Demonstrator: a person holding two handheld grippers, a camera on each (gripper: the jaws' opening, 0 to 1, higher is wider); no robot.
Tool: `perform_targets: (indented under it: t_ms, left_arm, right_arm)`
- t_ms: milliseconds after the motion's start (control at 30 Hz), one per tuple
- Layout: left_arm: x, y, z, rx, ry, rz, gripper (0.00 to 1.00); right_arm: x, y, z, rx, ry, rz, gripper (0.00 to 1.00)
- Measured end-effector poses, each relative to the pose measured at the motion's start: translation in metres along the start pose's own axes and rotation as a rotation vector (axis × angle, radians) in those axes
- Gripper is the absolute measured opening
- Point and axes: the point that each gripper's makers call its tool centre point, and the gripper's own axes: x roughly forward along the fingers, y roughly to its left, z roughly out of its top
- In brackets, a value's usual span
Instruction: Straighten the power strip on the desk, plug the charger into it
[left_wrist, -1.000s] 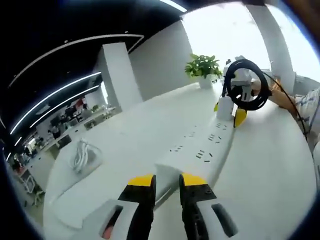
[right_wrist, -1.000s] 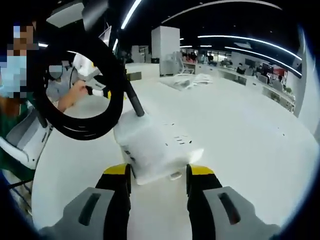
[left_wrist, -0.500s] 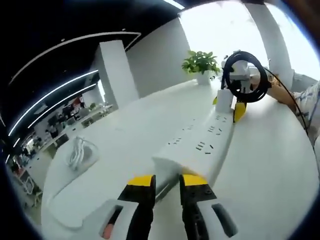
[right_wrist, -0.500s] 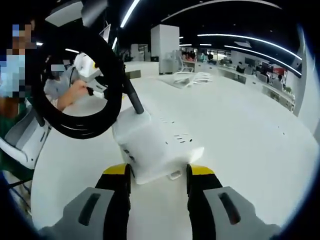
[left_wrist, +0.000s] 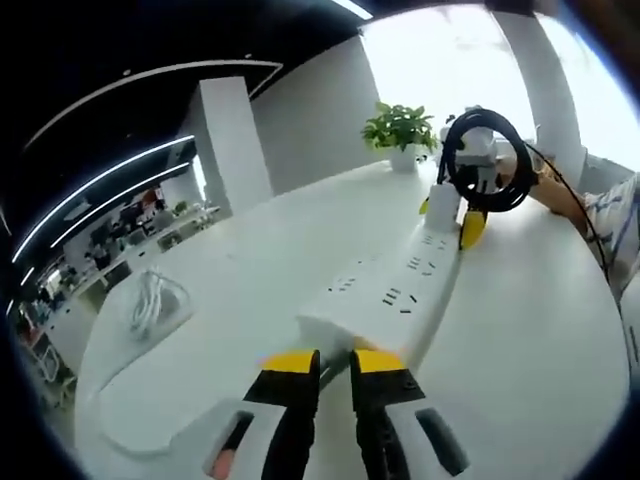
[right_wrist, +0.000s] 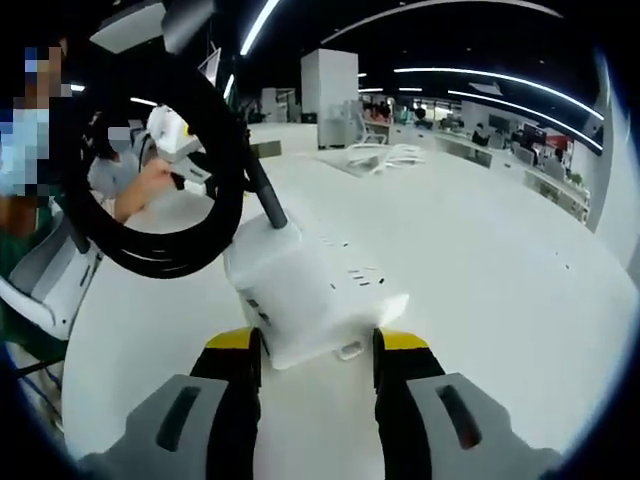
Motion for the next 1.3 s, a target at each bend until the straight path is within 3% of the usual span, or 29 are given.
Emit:
perform_targets:
  t_ms: [167,267,300,600,1300]
  left_arm:
    - [-0.009,-0.019,0.015,-0.051,-0.062,-0.140,0.16]
    - [-0.006,-0.028,0.010,-0.047,-0.039,-0.175,0.16]
    - [-0.003,-0.029,0.005,-0.027,-0.014,-0.173,0.16]
    - [0.002,-0.026,-0.001,-0.029,0.015,-0.175,0.21]
    - [0.005,-0.027,-0.003,-0.048,0.015,-0.166,0.23]
  right_arm:
    - [0.000,0.000,0.000,0.003,0.003,-0.001,0.44]
    - [0.000,0.000,0.000,0.005,0.003,-0.001,0.44]
    - [0.000,0.000,0.000,0.007,0.003,-0.002,0.44]
    - [0.001,0.001,0.001,0.011,0.003,-0.004,0.44]
    - [0.003,-0.001,0.002,0.008,-0.013,-0.003,0.44]
